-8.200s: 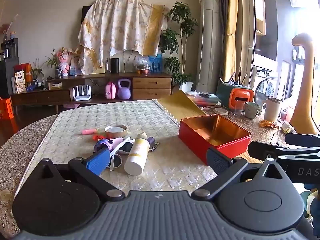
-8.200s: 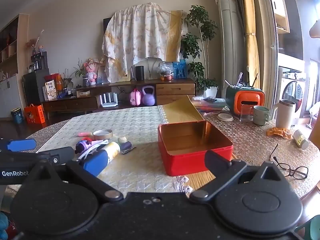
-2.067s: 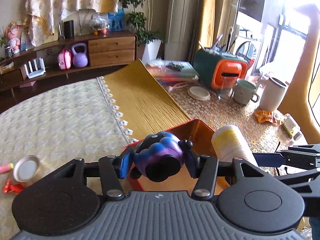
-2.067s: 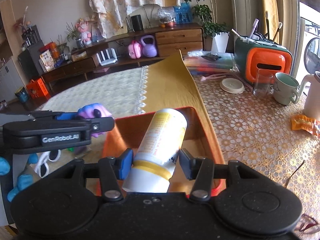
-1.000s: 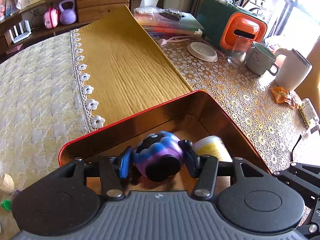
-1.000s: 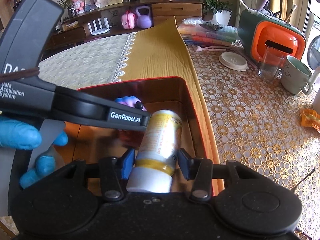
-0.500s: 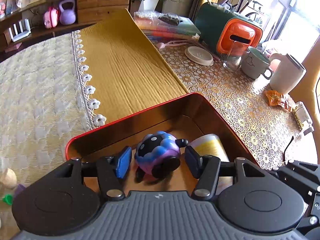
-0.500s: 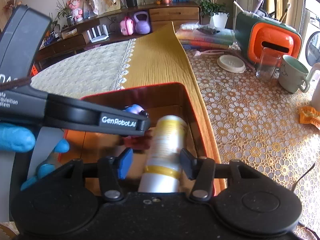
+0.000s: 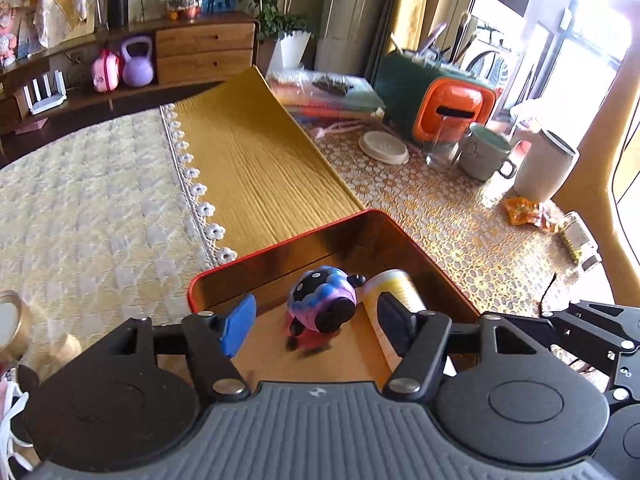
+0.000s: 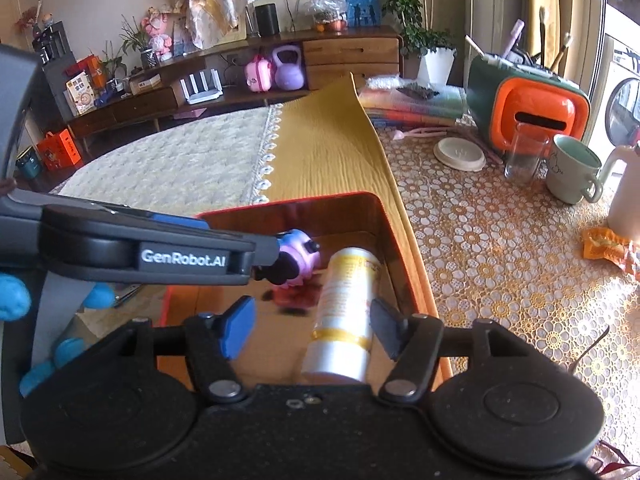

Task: Organize rigid objects
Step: 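Open both tools to release the toy figure and bottle inside the box, then withdraw both tools from the box back over the table items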

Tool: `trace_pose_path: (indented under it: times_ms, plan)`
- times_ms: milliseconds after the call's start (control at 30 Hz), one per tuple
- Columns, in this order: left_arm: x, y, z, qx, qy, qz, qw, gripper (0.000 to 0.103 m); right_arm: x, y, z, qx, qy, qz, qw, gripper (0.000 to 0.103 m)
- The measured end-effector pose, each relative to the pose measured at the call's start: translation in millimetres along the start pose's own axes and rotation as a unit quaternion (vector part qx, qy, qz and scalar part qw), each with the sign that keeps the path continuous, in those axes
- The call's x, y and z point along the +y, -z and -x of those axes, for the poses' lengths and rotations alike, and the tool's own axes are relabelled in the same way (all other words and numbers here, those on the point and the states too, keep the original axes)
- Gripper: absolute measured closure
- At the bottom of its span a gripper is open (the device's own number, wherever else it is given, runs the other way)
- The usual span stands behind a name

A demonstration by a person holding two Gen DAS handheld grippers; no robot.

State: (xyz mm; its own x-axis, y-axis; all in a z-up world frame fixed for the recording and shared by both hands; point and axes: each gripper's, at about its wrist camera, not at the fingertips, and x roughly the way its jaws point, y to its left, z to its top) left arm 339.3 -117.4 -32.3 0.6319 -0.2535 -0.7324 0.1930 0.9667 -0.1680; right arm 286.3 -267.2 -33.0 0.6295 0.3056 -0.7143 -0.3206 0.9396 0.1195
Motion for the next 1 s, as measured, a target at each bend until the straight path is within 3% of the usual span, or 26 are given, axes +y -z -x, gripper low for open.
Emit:
trace_pose_path:
  times_ms: [233, 333, 700, 867, 1000]
  plan:
    - [7.7, 10.9, 37.0, -0.024, 0.002, -0.008, 0.9997, 0.036, 12.9, 3.2, 20.9, -0.017, -0.007, 0.005, 1.0, 0.033]
    - [13.8, 18.0, 52.4, -0.032, 0.0, -0.011, 0.9994, 0.03, 20.3, 5.7, 28.3, -0.022, -0.01, 0.006, 1.0, 0.032]
    - [40.0, 45.8, 107.8, -0.072, -0.022, -0.02, 0.9969, 0.028, 51.5, 14.4, 51.7, -0.045, -0.033, 0.014, 0.998, 0.018]
    - [51.5, 59.5, 129.9, -0.089, -0.026, -0.026, 0.9954, 0.023, 65.4, 18.1, 56.1, -0.045, -0.043, 0.021, 0.998, 0.016]
    - [62.1, 70.1, 144.5, -0.096, -0.027, -0.032, 0.9945, 0.021, 78.6, 21.1, 60.2, -0.05, -0.054, 0.035, 0.997, 0.006]
